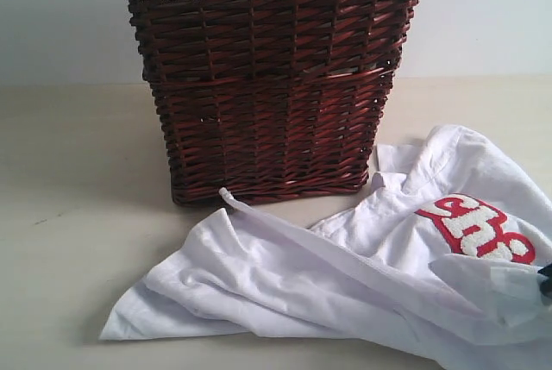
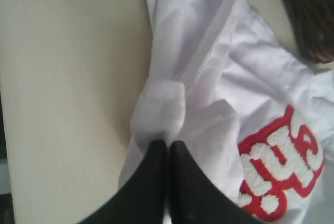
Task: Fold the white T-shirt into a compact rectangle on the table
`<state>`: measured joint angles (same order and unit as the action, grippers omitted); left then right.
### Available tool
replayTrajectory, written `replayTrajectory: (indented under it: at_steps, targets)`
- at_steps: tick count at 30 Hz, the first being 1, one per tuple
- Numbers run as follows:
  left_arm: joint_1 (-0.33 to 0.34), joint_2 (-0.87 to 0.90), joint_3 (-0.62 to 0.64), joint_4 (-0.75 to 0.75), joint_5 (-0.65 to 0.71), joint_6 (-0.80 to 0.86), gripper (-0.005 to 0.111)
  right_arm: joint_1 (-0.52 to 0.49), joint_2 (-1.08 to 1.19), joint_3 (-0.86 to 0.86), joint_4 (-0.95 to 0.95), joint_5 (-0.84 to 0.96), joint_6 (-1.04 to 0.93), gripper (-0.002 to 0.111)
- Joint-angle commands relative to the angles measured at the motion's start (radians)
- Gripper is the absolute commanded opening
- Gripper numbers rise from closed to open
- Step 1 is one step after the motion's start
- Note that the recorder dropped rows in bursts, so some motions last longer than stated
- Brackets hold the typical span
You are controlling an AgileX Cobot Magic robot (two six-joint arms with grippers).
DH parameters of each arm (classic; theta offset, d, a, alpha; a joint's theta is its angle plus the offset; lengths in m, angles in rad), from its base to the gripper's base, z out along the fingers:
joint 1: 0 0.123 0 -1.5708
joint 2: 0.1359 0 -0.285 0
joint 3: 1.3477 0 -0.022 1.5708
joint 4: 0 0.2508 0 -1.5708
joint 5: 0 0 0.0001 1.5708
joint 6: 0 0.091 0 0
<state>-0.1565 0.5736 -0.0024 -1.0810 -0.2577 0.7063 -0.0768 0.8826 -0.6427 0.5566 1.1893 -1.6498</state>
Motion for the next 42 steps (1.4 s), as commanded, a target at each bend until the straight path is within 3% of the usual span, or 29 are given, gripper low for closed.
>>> replayTrajectory:
  at_steps: [1,4,6,10,14,16,21,23,25,31,35,42]
  targets:
    - [-0.006,0.004,0.002,-0.003,-0.003,-0.004,0.0,0.065,-0.153,0.007,0.004,0.032,0.074,0.0]
    - [-0.006,0.004,0.002,-0.003,-0.003,-0.004,0.0,0.15,-0.237,0.007,0.019,0.032,0.224,0.0]
    - [-0.006,0.004,0.002,-0.003,-0.003,-0.004,0.0,0.208,-0.286,0.007,0.021,0.032,0.452,0.0]
    - [-0.006,0.004,0.002,-0.003,-0.003,-0.004,0.0,0.24,-0.341,0.007,0.024,0.032,0.793,0.0]
    - [-0.006,0.004,0.002,-0.003,-0.003,-0.004,0.0,0.24,-0.361,0.007,0.024,0.032,0.851,0.003]
    - [-0.006,0.004,0.002,-0.003,-0.003,-0.004,0.0,0.24,-0.365,0.007,0.024,0.032,0.866,0.012]
    - [-0.006,0.004,0.002,-0.003,-0.003,-0.004,0.0,0.24,-0.395,0.007,0.048,0.032,0.896,0.048]
    - [-0.006,0.004,0.002,-0.003,-0.003,-0.004,0.0,0.24,-0.41,0.007,0.074,0.032,0.879,0.055]
    - [-0.006,0.004,0.002,-0.003,-0.003,-0.004,0.0,0.24,-0.422,0.007,0.061,0.027,0.851,0.055]
    - [-0.006,0.004,0.002,-0.003,-0.003,-0.004,0.0,0.24,-0.38,0.009,-0.288,-0.401,0.964,0.043]
    - [-0.006,0.004,0.002,-0.003,-0.003,-0.004,0.0,0.24,-0.182,0.009,-0.513,-0.418,1.089,0.031]
    - [-0.006,0.004,0.002,-0.003,-0.003,-0.004,0.0,0.24,0.159,0.007,-0.479,-0.453,1.021,0.028]
